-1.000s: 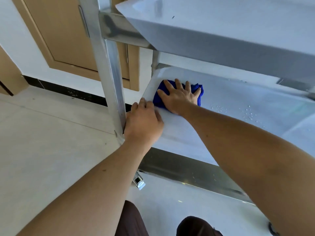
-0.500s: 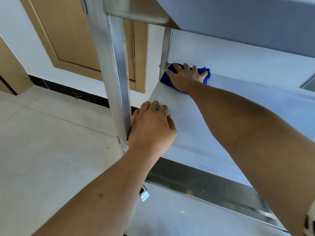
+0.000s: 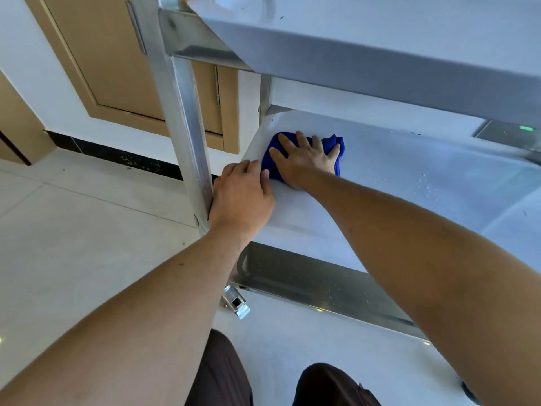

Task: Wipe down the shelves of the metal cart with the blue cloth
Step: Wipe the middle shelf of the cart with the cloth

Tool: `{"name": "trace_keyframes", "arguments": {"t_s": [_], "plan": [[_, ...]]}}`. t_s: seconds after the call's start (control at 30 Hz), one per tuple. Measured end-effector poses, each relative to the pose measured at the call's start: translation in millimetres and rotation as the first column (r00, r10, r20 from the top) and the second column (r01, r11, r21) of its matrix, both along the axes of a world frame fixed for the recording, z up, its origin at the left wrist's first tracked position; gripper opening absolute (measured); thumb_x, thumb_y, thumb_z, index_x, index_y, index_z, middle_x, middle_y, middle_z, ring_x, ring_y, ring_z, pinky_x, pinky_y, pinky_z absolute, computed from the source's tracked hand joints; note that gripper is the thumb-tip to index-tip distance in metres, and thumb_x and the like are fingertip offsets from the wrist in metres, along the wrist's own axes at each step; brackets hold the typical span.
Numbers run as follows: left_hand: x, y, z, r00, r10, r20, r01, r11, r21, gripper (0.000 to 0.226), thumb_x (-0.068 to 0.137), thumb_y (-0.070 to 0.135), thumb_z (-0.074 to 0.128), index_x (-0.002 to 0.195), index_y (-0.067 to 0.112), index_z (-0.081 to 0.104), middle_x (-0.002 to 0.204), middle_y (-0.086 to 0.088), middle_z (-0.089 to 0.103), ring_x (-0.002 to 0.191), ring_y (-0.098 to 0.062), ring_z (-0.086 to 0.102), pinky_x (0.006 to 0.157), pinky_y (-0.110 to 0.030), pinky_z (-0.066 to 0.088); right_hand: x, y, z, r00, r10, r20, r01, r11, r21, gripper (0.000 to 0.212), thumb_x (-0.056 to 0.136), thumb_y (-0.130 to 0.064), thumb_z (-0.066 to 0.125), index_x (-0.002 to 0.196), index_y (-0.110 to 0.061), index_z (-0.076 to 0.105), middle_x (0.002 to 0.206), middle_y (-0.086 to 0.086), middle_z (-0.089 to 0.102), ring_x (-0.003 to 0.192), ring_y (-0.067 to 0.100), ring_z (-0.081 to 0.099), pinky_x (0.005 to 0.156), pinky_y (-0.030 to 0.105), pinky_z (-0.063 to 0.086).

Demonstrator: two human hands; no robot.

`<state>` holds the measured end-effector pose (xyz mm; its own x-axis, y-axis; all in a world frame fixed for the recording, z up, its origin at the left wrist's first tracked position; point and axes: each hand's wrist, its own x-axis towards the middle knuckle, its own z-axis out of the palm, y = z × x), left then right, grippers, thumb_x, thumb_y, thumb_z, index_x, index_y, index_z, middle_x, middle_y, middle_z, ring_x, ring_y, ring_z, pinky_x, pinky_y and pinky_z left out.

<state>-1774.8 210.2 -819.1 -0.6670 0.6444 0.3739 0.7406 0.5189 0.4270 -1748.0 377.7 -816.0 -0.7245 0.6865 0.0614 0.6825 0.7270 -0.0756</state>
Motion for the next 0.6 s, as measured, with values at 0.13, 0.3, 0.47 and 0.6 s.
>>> {"name": "trace_keyframes", "arguments": {"t_s": [0.13, 0.3, 0.47, 0.6], "plan": [[2, -1, 0, 1.0, 0.013, 0.003, -0.013, 0.998, 0.063, 0.038, 0.101, 0.033, 0.031, 0.099, 0.01, 0.061, 0.093, -0.009, 0.067, 0.096, -0.028, 0.056, 0.08, -0.04, 0.048, 34, -28, -3, 0.999, 0.038, 0.009, -0.038, 0.999, 0.012, 0.063, 0.094, -0.068, 0.007, 0.152, -0.047, 0.019, 0.165, -0.004, 0.017, 0.148, 0.031, 0.015, 0.11, 0.073, 0.001], [1, 1, 2, 0.999, 0.04, 0.025, -0.042, 0.998, 0.053, 0.039, 0.1, 0.033, 0.036, 0.095, 0.006, 0.064, 0.091, -0.013, 0.068, 0.091, -0.033, 0.058, 0.076, -0.04, 0.046, 76, -62, -4, 0.998, 0.061, -0.014, -0.062, 0.998, -0.021, 0.065, 0.091, -0.07, 0.007, 0.151, -0.049, 0.02, 0.166, -0.003, 0.017, 0.148, 0.032, 0.011, 0.11, 0.072, -0.005], [1, 2, 5, 0.999, 0.049, -0.006, -0.049, 0.997, -0.051, 0.044, 0.096, 0.042, 0.041, 0.096, 0.006, 0.066, 0.096, -0.015, 0.067, 0.094, -0.035, 0.058, 0.076, -0.042, 0.049, 122, -91, -2, 0.997, 0.064, -0.049, -0.067, 0.997, -0.046, 0.066, 0.091, -0.069, 0.009, 0.151, -0.047, 0.022, 0.164, -0.002, 0.021, 0.147, 0.032, 0.013, 0.11, 0.072, -0.006], [4, 4, 8, 0.997, 0.062, -0.055, -0.069, 0.989, -0.133, 0.041, 0.095, 0.042, 0.039, 0.088, 0.009, 0.062, 0.095, -0.013, 0.063, 0.096, -0.035, 0.054, 0.078, -0.044, 0.048, 158, -102, -2, 0.995, 0.052, -0.089, -0.054, 0.998, -0.023, 0.065, 0.093, -0.07, 0.009, 0.15, -0.046, 0.027, 0.162, -0.003, 0.026, 0.147, 0.032, 0.014, 0.111, 0.072, -0.002]]}}
